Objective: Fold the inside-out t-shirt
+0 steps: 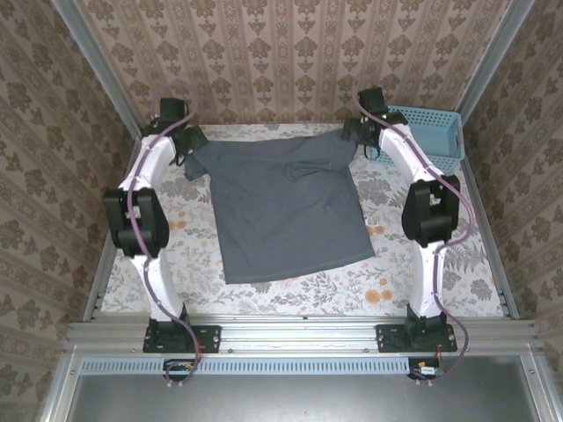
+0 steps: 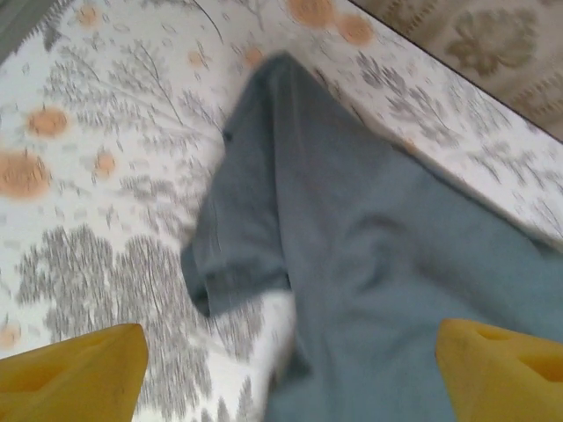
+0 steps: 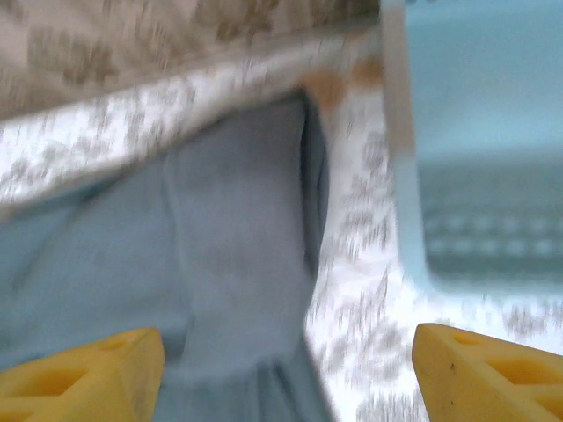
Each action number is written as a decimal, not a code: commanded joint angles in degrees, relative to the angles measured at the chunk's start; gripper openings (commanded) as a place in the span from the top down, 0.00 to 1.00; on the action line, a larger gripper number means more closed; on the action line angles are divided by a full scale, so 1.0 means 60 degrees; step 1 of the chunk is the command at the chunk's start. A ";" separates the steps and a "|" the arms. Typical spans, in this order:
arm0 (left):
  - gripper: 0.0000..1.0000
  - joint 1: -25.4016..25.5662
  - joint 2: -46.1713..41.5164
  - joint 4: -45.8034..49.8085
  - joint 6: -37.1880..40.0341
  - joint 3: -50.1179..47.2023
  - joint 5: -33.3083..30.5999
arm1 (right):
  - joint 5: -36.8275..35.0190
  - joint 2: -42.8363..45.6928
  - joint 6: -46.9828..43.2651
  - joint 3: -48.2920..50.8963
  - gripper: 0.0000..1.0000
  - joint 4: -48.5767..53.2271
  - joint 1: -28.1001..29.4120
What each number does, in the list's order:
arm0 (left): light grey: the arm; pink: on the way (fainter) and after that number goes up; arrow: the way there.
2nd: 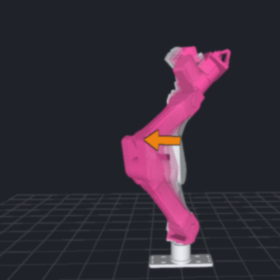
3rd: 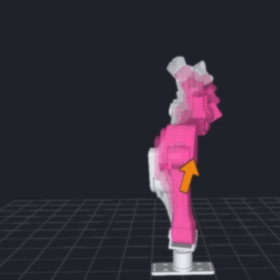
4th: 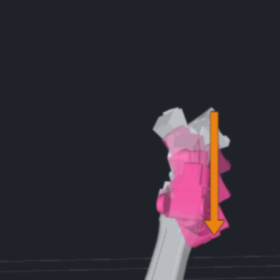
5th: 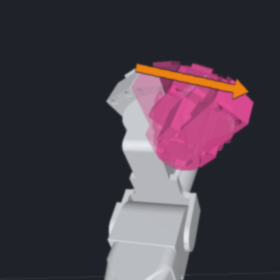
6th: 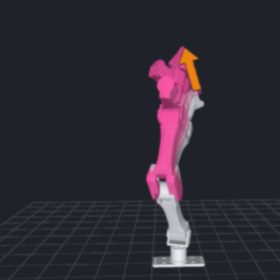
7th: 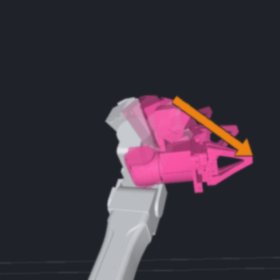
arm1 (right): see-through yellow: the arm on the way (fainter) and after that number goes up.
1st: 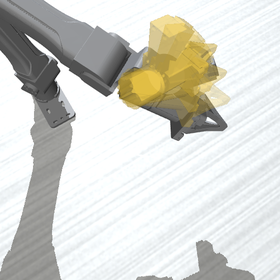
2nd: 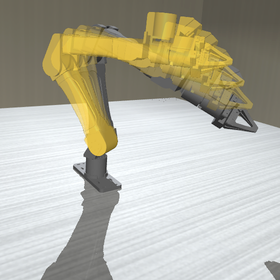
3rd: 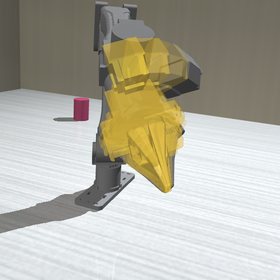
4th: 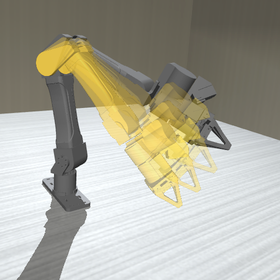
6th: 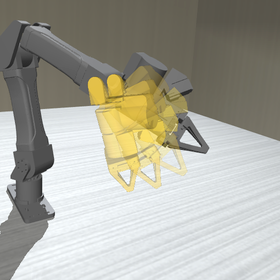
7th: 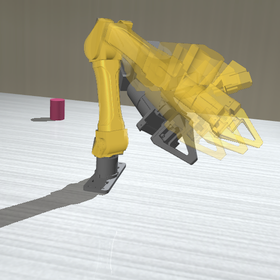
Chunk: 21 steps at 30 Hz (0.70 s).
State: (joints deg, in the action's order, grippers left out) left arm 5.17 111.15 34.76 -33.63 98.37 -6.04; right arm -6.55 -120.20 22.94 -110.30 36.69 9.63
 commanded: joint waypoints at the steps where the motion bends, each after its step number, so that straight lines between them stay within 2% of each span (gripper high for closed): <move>1: 0.12 0.0528 -0.1399 -0.0745 -0.0706 -0.1837 0.0257 | 0.0726 0.1853 0.0541 0.2065 0.24 -0.0933 0.0267; 5: 0.12 0.1180 -0.2822 -0.1382 -0.0898 -0.4248 0.0548 | 0.1019 0.3127 0.1202 0.4645 0.24 -0.1279 0.0619; 11: 0.08 0.1857 -0.4082 -0.1006 -0.1049 -0.6589 0.0031 | 0.0609 0.4300 0.1359 0.7553 0.25 -0.1200 0.0961; 14: 0.09 0.2141 -0.4316 -0.1054 -0.1085 -0.7416 0.0157 | 0.0459 0.4635 0.1449 0.8620 0.25 -0.1272 0.1055; 18: 0.17 0.2579 -0.4363 -0.1281 -0.1291 -0.8127 0.0357 | 0.0345 0.4864 0.1744 0.9667 0.28 -0.1455 0.1121; 21: 0.30 0.2792 -0.4379 -0.1436 -0.1463 -0.8471 0.0400 | 0.0605 0.5008 0.1880 1.0224 0.38 -0.1665 0.1249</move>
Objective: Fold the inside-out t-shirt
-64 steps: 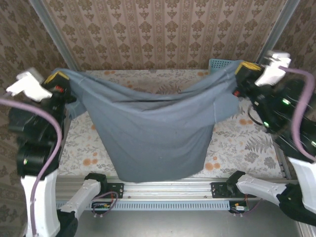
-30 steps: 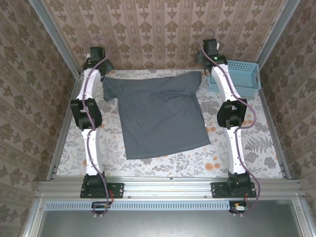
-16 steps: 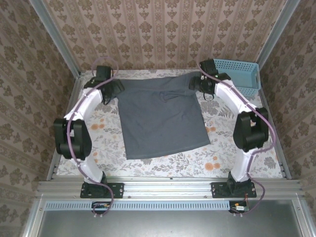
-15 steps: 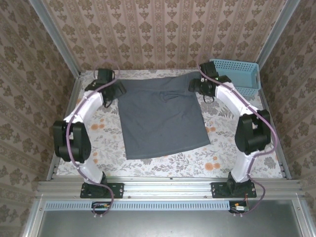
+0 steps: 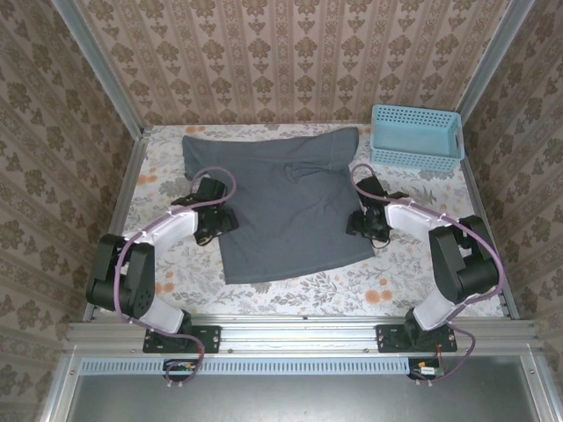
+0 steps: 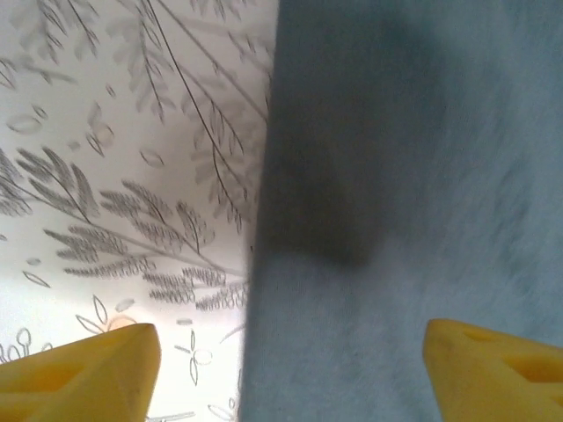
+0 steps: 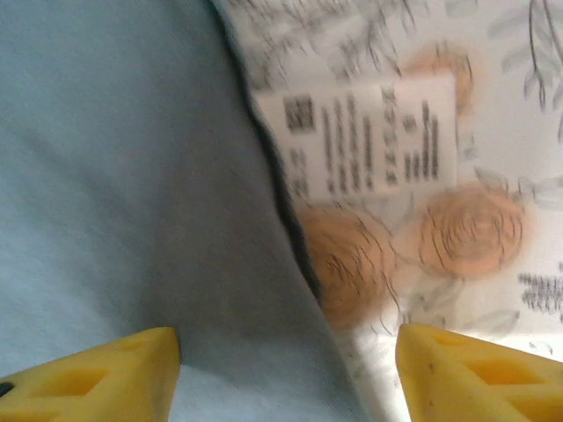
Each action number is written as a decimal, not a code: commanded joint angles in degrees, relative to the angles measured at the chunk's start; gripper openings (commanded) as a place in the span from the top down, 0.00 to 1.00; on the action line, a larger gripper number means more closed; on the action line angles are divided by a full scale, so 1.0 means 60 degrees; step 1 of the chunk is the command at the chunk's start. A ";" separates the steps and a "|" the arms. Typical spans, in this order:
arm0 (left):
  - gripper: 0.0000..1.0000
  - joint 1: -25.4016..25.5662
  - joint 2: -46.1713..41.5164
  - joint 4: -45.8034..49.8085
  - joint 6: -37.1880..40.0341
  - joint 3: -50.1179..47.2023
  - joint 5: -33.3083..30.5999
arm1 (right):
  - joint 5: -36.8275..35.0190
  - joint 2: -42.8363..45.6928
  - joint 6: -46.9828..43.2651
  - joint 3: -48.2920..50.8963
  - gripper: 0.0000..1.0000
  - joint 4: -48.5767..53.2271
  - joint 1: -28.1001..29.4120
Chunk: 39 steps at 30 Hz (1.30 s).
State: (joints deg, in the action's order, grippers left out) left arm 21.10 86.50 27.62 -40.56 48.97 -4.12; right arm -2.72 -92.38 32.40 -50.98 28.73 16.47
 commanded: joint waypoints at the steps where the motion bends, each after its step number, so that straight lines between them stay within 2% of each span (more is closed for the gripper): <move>1: 0.35 0.0180 -0.0287 -0.0362 -0.0352 -0.0387 0.0178 | 0.0009 0.0428 0.0340 0.0479 0.43 -0.0378 0.0200; 6: 0.60 0.0371 -0.0321 -0.0416 -0.0368 -0.0788 0.0384 | -0.0077 0.0783 0.0602 0.0943 0.67 -0.0308 0.0721; 11: 0.79 0.0392 -0.0355 -0.0419 -0.0328 -0.1080 0.0462 | -0.0181 0.1363 0.0861 0.1311 0.88 -0.0347 0.0943; 15: 0.95 0.0393 -0.0496 -0.0177 -0.0203 -0.0988 0.0316 | -0.0343 0.2022 0.0917 0.1366 0.97 -0.0100 0.1064; 18: 1.00 0.0394 -0.0724 0.0201 -0.0104 -0.0861 0.0035 | -0.0405 0.2511 0.0913 0.1363 1.00 0.0119 0.1146; 23: 1.00 0.0531 -0.1883 0.1505 -0.0077 -0.0677 -0.0786 | -0.0602 0.3419 0.1054 0.1363 1.00 0.0951 0.1372; 26: 1.00 0.0760 -0.3702 0.2142 -0.0558 -0.1079 -0.1375 | -0.0709 0.4303 0.1481 0.1577 1.00 0.1586 0.1750; 28: 1.00 0.1230 -0.4724 0.2220 -0.0997 -0.1650 -0.1543 | -0.0399 0.4725 0.2019 0.2039 1.00 0.1672 0.1950; 30: 1.00 0.1071 -0.4618 0.2602 -0.1150 -0.1882 -0.1488 | -0.0183 0.4933 0.2650 0.2638 1.00 0.1442 0.2122; 33: 1.00 0.0753 -0.3700 0.2467 -0.1002 -0.2087 -0.1074 | -0.0124 0.4688 0.3132 0.3257 1.00 0.0870 0.2226; 34: 1.00 0.0554 -0.3406 0.2239 -0.0865 -0.2091 -0.0816 | -0.0160 0.4550 0.3101 0.3302 0.94 0.0774 0.2235; 35: 0.93 0.0527 -0.3156 0.2042 -0.0663 -0.2004 -0.0593 | -0.0218 0.4438 0.2905 0.3175 0.82 0.0825 0.2237; 37: 0.71 0.0565 -0.2846 0.2191 -0.0423 -0.1622 -0.0632 | -0.0810 0.4338 0.2337 0.2536 0.60 0.1577 0.2428; 39: 0.55 0.0673 -0.2910 0.2436 -0.0240 -0.1227 -0.0988 | -0.1891 0.4535 0.1836 0.1767 0.48 0.2555 0.2959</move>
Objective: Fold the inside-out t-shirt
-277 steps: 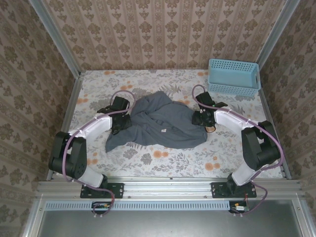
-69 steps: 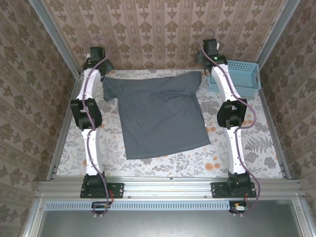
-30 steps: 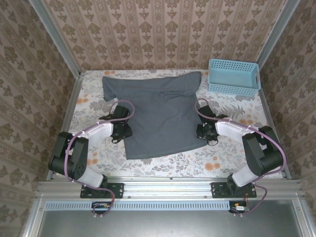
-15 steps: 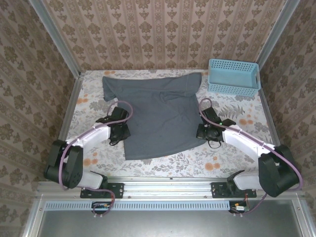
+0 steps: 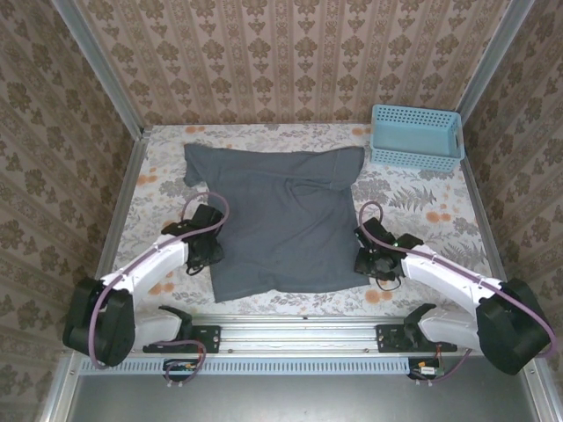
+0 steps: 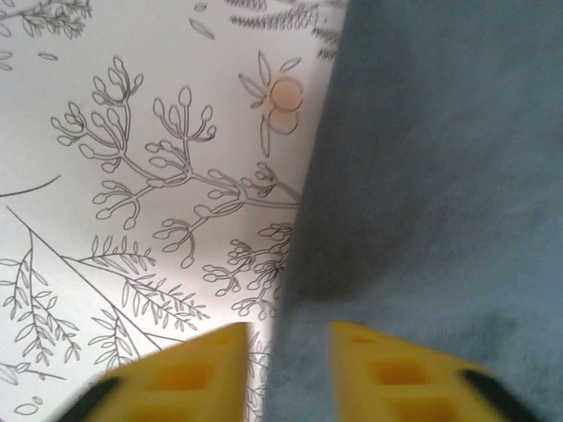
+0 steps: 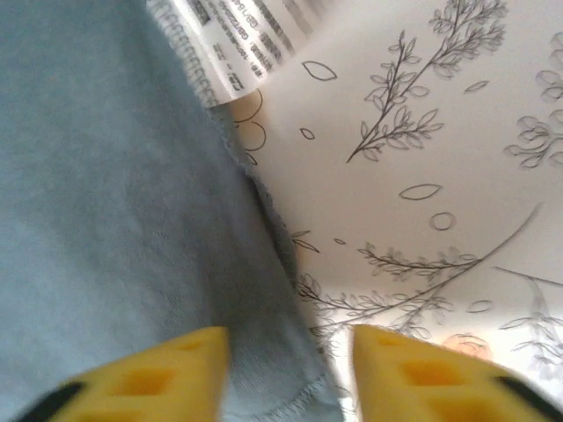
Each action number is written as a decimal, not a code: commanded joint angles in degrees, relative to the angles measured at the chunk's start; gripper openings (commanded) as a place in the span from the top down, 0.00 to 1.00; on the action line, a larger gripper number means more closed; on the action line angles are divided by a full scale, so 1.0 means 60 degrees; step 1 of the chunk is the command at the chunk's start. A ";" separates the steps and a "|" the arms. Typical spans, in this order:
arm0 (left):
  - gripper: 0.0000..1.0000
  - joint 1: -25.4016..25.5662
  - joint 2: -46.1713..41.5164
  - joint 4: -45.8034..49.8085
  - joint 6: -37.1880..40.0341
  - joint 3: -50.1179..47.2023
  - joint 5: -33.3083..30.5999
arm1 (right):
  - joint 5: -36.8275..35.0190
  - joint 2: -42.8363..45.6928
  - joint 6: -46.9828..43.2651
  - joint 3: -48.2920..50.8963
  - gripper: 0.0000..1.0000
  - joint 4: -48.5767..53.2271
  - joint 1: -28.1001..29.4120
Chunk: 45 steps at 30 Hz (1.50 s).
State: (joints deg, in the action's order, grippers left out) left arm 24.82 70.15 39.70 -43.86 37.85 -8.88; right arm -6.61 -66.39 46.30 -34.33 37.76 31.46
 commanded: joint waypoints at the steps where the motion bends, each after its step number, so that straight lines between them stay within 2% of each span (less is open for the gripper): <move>1: 0.50 0.0128 -0.0323 0.0497 0.0362 0.0730 -0.0376 | -0.1603 0.0323 -0.0563 -0.1236 0.46 0.1371 0.0687; 2: 0.46 0.0141 -0.0555 0.0551 0.0396 0.0826 -0.0579 | -0.1832 0.0468 -0.0583 -0.1404 0.44 0.1608 0.0944; 7: 0.29 0.1561 -0.1103 0.0519 0.0540 0.1098 -0.1208 | -0.1413 0.0602 0.0090 -0.1124 0.43 0.1541 0.1980; 10: 0.25 0.2320 -0.0899 0.0289 0.0632 0.1036 -0.1492 | -0.1395 0.0357 0.0783 -0.0810 0.45 0.1517 0.2715; 15: 0.22 0.2967 -0.0378 -0.0285 0.0803 0.0910 -0.1482 | -0.1093 -0.0251 0.1427 -0.0592 0.47 0.0938 0.3793; 19: 0.21 0.3321 -0.0324 -0.0819 0.0809 0.0736 -0.1421 | -0.0841 -0.1031 0.1327 -0.0862 0.52 0.0173 0.4468; 22: 0.19 0.3336 -0.0582 -0.0764 0.0511 0.0532 -0.1790 | -0.0837 -0.1477 0.0806 -0.1204 0.52 -0.0683 0.5292; 25: 0.17 0.2972 -0.1187 -0.0478 0.0286 0.0266 -0.2118 | -0.0795 -0.2127 0.0107 -0.1525 0.52 -0.1566 0.5889; 28: 0.17 0.2051 -0.1965 -0.0164 0.0107 -0.0029 -0.2000 | -0.0752 -0.3174 -0.0619 -0.2148 0.51 -0.1893 0.6244; 32: 0.16 0.0032 -0.3290 -0.0259 0.0341 -0.0549 -0.0777 | -0.0614 -0.4413 -0.1517 -0.3299 0.51 -0.2015 0.6656; 35: 0.15 -0.1135 -0.3767 -0.0318 0.0638 -0.0695 0.0019 | -0.0596 -0.5099 -0.1871 -0.3877 0.50 -0.1916 0.6803; 40: 0.15 -0.1823 -0.3914 -0.0426 0.0861 -0.0813 0.0531 | -0.0681 -0.5635 -0.2224 -0.4326 0.46 -0.1823 0.6929; 45: 0.14 -0.1958 -0.3934 -0.0652 0.0950 -0.0933 0.0787 | -0.1237 -0.6048 -0.2079 -0.4633 0.47 -0.1582 0.6914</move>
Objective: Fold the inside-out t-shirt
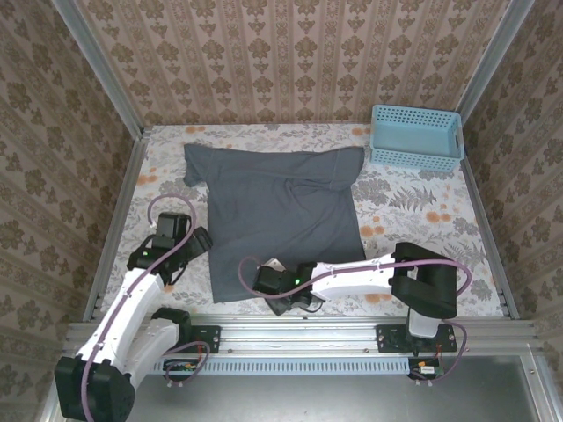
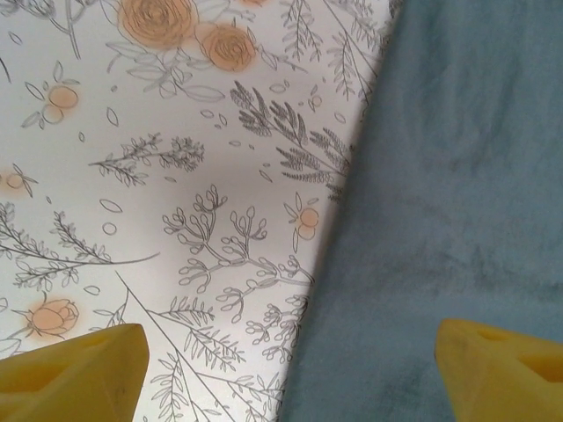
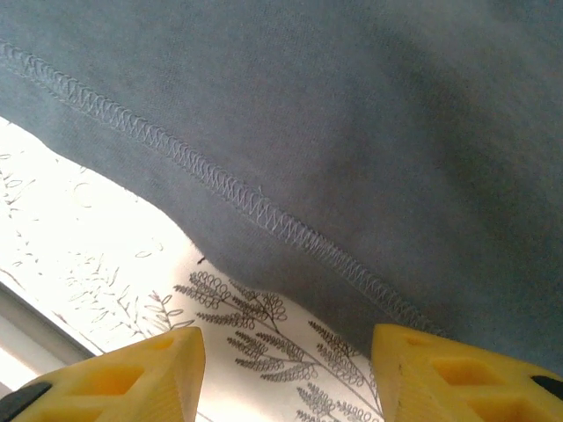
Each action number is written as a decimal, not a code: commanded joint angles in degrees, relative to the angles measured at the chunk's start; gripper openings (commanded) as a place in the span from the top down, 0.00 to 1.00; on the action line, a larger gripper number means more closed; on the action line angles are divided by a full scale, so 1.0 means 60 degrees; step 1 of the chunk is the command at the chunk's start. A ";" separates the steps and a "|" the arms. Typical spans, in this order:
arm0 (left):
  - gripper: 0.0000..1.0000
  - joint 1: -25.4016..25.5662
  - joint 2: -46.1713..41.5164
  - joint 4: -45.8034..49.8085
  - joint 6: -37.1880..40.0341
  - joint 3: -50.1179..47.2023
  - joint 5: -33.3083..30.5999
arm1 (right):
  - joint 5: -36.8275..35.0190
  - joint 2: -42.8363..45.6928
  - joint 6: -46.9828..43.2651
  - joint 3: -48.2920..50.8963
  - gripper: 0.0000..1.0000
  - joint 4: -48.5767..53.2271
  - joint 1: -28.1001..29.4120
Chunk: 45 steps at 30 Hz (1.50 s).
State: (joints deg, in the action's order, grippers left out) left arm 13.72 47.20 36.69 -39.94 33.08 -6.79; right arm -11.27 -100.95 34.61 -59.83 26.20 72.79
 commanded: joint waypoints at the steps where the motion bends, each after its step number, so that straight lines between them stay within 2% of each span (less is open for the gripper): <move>1: 0.13 -0.0106 -0.0083 -0.0199 0.0314 -0.0152 0.0484 | -0.0612 -0.0340 -0.0093 -0.0448 0.47 0.0426 0.0026; 5: 0.13 -0.0023 0.0074 -0.0814 0.0743 -0.0225 0.1388 | -0.1154 0.0153 0.0267 -0.0119 0.47 0.0600 -0.0058; 7: 0.13 0.0586 0.0255 -0.0870 0.0901 -0.0102 0.1417 | -0.1271 0.0862 0.0425 0.0422 0.46 0.0578 -0.0182; 9: 0.12 0.1887 0.0504 -0.0742 0.0990 0.0060 0.0737 | -0.1185 0.1657 0.0480 0.1050 0.45 0.0471 -0.0320; 11: 0.12 0.3560 0.0953 -0.0514 0.0891 0.0280 -0.0053 | -0.1140 0.2405 0.0622 0.1619 0.43 0.0468 -0.0409; 17: 0.15 0.7686 0.3073 0.0231 0.0288 0.1140 -0.1252 | -0.1294 0.3465 0.1637 0.2757 0.41 0.0680 -0.0875; 21: 0.16 0.9390 0.4581 0.0400 0.0227 0.1844 -0.1444 | -0.1670 0.4351 0.2549 0.3267 0.40 0.1157 -0.1436; 24: 0.19 0.9876 0.5427 0.0215 0.0228 0.2201 -0.1266 | -0.1677 0.5133 0.2789 0.3815 0.39 0.1028 -0.1823; 31: 0.36 0.9887 0.6343 -0.0364 0.0096 0.2458 -0.1256 | -0.1482 0.5574 0.2842 0.4206 0.37 0.0849 -0.1967; 40: 0.49 0.9872 0.6666 -0.0709 -0.0263 0.2103 -0.0883 | -0.1975 0.6391 0.3324 0.4515 0.36 0.1354 -0.2144; 45: 0.60 0.9860 0.6776 -0.0782 -0.0328 0.2016 -0.0834 | -0.1944 0.6622 0.3424 0.4632 0.36 0.1404 -0.2332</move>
State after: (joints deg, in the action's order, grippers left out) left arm 72.75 86.65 31.44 -40.71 46.35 -12.62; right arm -20.88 -62.39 53.41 -32.95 32.88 59.29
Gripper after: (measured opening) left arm 0.409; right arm 0.643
